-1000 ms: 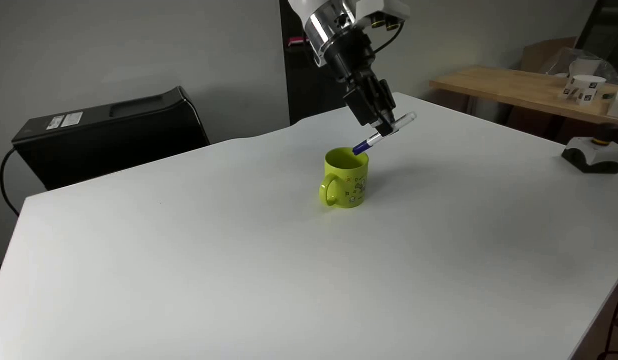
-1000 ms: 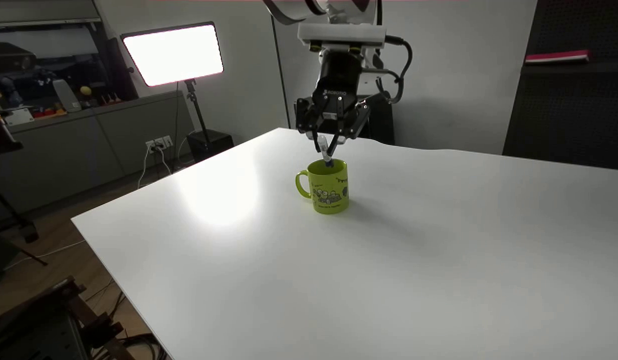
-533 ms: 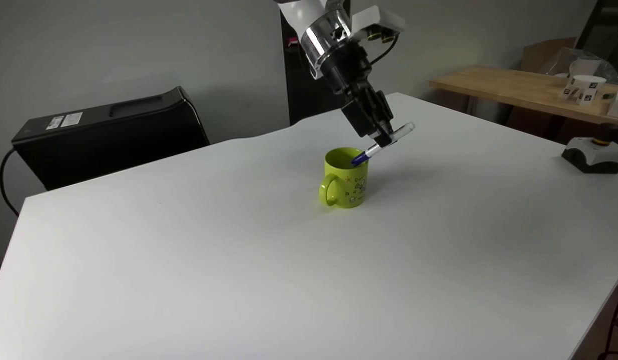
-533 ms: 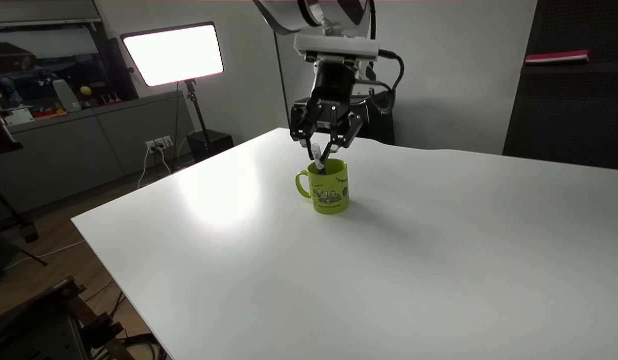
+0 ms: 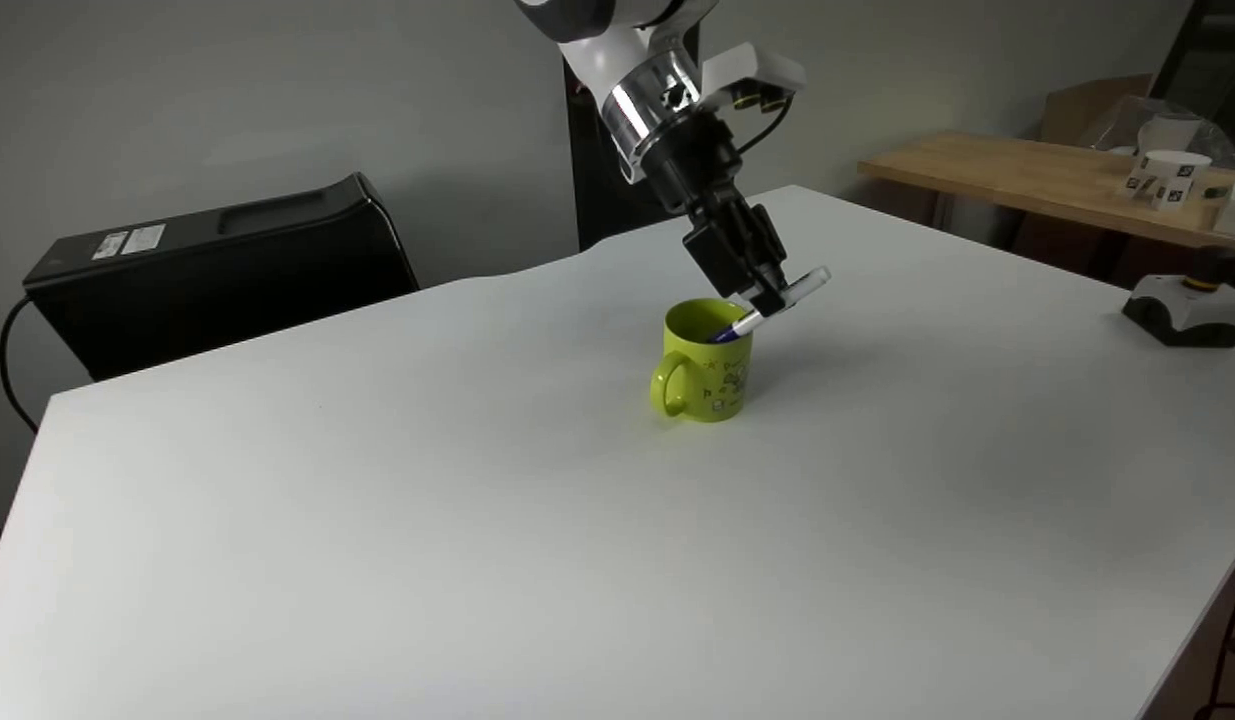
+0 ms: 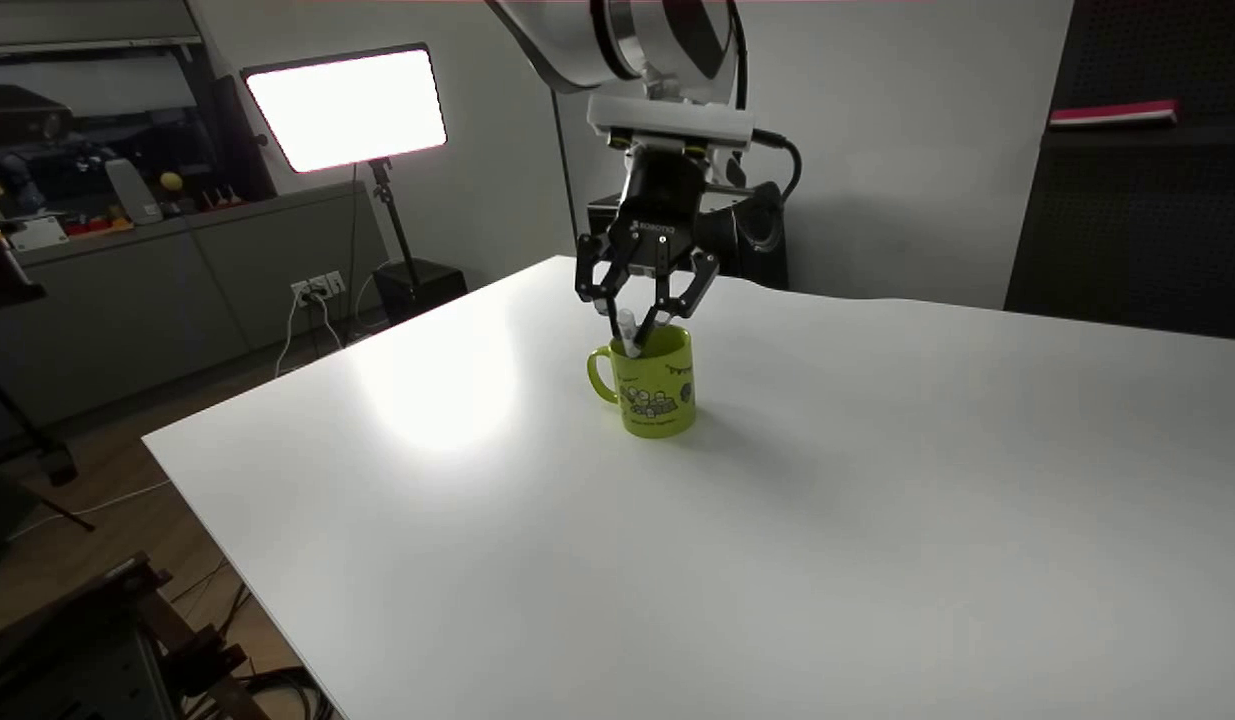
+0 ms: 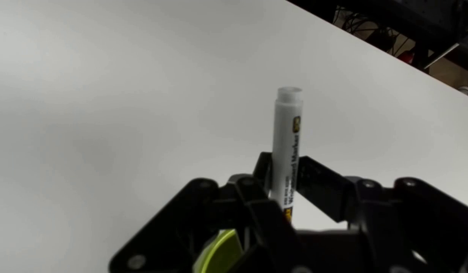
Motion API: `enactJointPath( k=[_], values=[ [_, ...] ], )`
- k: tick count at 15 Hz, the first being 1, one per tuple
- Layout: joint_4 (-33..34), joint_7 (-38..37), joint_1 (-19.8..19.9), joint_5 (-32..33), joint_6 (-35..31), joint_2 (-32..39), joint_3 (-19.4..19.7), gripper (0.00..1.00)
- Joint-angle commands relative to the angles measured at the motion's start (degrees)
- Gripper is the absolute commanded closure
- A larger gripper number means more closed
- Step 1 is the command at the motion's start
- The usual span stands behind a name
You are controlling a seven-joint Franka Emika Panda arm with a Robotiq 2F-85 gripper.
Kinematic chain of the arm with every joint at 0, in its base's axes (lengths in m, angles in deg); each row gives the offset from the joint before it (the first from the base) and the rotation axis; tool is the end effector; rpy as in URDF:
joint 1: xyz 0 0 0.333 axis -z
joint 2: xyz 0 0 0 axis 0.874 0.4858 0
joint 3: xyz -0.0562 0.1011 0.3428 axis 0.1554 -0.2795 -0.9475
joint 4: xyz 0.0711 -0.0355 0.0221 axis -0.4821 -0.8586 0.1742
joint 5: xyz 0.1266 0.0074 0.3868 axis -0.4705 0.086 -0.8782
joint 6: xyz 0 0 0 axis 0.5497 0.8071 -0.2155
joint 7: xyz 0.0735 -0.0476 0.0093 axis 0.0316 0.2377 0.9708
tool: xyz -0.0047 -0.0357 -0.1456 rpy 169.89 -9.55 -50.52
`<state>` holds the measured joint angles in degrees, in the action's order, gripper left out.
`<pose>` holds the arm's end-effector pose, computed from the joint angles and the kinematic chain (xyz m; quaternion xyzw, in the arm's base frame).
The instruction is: Put the marker inside the mug cup
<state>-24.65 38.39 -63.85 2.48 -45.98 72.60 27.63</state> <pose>0.6845 0.0623 0.1745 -0.8988 -0.2394 0.3668 0.0139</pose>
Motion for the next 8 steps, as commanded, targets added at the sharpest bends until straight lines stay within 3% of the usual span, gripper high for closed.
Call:
enactJointPath(
  k=[1,8],
  values=[
    [2.4,0.3,-0.3,0.4,1.2,1.8,0.2,0.94],
    [0.0,0.5,-0.4,1.2,-6.1,1.3,0.2,0.94]
  ],
)
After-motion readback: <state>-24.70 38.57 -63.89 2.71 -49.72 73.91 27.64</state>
